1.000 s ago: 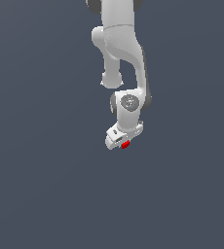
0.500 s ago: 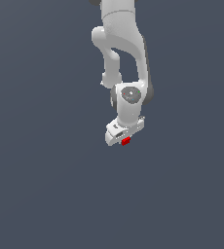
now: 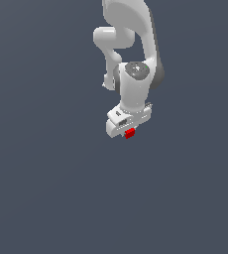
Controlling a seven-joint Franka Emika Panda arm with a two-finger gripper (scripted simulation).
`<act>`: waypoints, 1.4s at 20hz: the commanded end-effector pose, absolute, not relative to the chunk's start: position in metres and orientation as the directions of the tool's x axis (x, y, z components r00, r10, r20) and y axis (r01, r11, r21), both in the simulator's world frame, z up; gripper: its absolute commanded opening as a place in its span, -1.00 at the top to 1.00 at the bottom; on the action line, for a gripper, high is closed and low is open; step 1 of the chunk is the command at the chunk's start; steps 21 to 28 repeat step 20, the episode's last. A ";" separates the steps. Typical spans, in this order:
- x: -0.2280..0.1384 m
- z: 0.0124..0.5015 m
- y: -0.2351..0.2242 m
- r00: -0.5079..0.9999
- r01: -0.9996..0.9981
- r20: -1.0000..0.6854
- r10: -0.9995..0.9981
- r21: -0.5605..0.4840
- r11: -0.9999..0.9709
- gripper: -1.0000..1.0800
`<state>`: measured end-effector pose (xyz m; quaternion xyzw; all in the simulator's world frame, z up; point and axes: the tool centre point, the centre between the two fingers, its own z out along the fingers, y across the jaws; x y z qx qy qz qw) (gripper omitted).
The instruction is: Lift up the red cube by 0.2 meters.
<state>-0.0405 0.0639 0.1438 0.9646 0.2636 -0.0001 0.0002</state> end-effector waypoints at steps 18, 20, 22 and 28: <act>-0.038 0.231 0.064 0.862 0.508 0.000 0.508 0.000 -0.862 1.00; -0.038 0.230 0.064 0.862 0.508 0.000 0.508 0.000 -0.862 1.00; -0.038 0.230 0.064 0.862 0.508 0.000 0.508 0.000 -0.862 1.00; -0.038 0.230 0.064 0.862 0.508 0.000 0.508 0.000 -0.862 1.00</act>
